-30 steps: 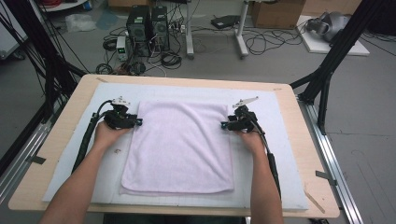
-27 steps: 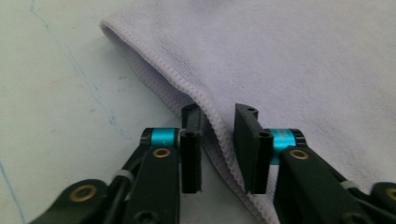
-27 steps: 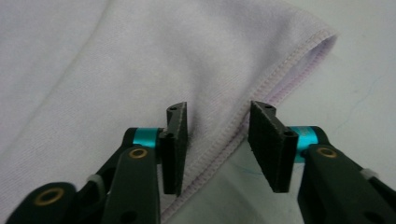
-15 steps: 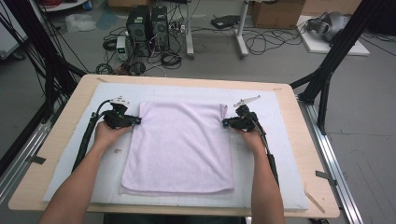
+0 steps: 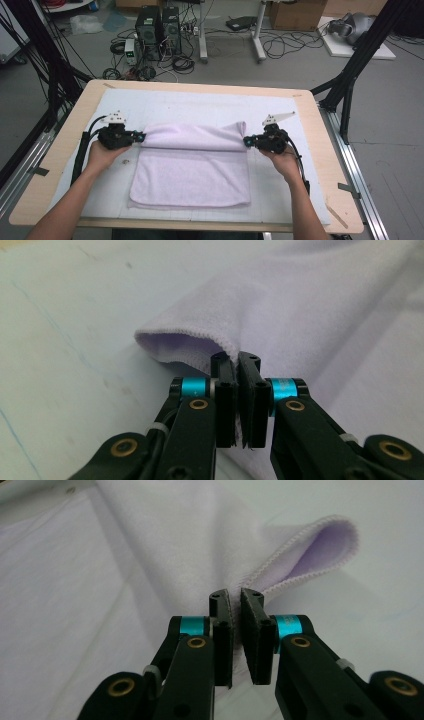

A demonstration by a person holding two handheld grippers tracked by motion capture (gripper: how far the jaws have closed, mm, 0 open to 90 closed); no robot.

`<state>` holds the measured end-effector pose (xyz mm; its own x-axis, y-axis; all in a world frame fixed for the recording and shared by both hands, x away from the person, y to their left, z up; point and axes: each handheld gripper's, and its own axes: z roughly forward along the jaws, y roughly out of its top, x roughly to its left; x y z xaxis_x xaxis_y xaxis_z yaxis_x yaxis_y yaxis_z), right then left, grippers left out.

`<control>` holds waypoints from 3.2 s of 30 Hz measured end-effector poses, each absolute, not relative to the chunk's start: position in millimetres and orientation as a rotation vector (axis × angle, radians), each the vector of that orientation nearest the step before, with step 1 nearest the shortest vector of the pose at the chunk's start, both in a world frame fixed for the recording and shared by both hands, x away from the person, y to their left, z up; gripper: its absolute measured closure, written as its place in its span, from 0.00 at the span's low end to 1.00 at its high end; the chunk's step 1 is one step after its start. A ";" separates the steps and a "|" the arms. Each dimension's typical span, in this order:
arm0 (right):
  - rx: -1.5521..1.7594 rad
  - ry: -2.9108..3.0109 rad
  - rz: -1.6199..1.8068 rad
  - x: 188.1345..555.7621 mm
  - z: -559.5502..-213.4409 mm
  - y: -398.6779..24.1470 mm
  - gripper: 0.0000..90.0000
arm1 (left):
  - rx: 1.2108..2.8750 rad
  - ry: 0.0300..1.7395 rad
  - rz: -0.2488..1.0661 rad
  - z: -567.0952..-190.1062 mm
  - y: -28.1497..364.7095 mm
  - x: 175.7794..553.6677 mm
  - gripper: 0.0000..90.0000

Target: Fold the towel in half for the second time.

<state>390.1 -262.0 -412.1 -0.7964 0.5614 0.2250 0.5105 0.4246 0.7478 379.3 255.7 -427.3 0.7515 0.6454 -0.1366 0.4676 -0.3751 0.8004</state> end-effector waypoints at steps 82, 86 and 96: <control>0.948 2.628 1.368 408.0 -414.5 -234.7 0.54 | 2.121 0.871 0.154 -410.6 236.7 417.2 0.54; 1.010 2.729 1.364 414.5 -428.0 -236.9 0.72 | 2.197 0.858 0.022 -426.8 231.7 422.8 0.77; 0.866 2.709 1.390 398.3 -405.6 -234.3 0.95 | 2.125 0.764 0.158 -398.2 241.1 398.0 0.97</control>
<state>398.3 -234.3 -405.6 -0.8499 0.4577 0.2611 0.4790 0.4648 0.7447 398.0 241.1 -398.2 0.8053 0.5730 -0.1523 0.4655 -0.4520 0.7609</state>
